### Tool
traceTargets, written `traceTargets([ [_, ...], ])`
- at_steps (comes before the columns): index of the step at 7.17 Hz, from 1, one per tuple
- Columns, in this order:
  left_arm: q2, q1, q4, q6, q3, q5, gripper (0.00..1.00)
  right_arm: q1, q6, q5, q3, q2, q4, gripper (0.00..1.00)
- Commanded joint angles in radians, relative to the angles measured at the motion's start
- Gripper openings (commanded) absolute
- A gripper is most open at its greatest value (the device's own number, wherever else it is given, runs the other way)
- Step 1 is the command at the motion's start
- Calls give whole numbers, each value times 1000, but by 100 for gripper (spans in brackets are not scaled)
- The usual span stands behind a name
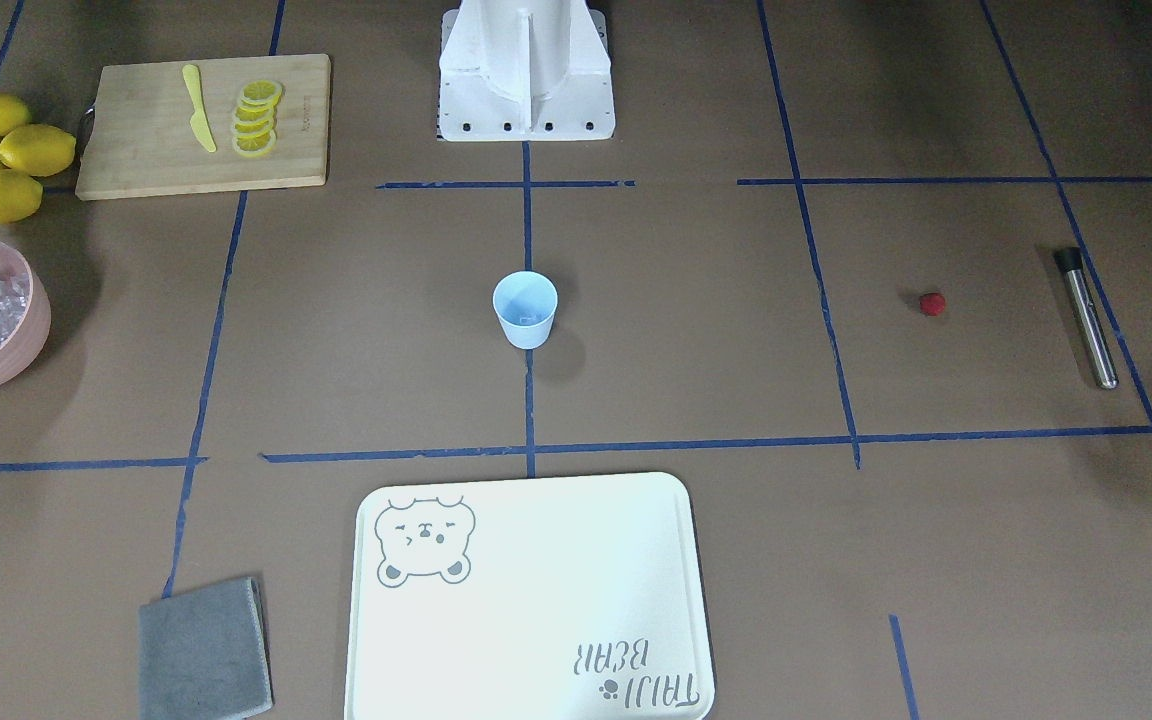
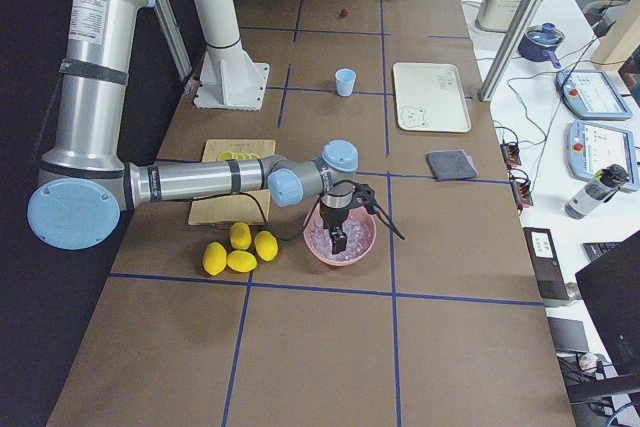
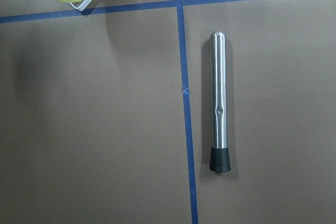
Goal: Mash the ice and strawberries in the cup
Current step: 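Lower the right gripper into the bowl and grasp another ice cube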
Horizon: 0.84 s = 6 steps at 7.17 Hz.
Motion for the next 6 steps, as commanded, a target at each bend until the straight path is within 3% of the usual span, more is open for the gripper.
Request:
traceTargets([
  [1,0,0,0,0,-2,0,100,-6,7,-4,-6,2,0,70],
  [3,1,-2,0,0,-8,1,100,-6,8,-4,-3,2,0,38],
  [5,4,-2,2,0,-10,0,100,-6,7,-4,-1,2,15,0],
  [6,20,-2,2,0,-22,0,100,-4,10,-2,16,2,20,0],
])
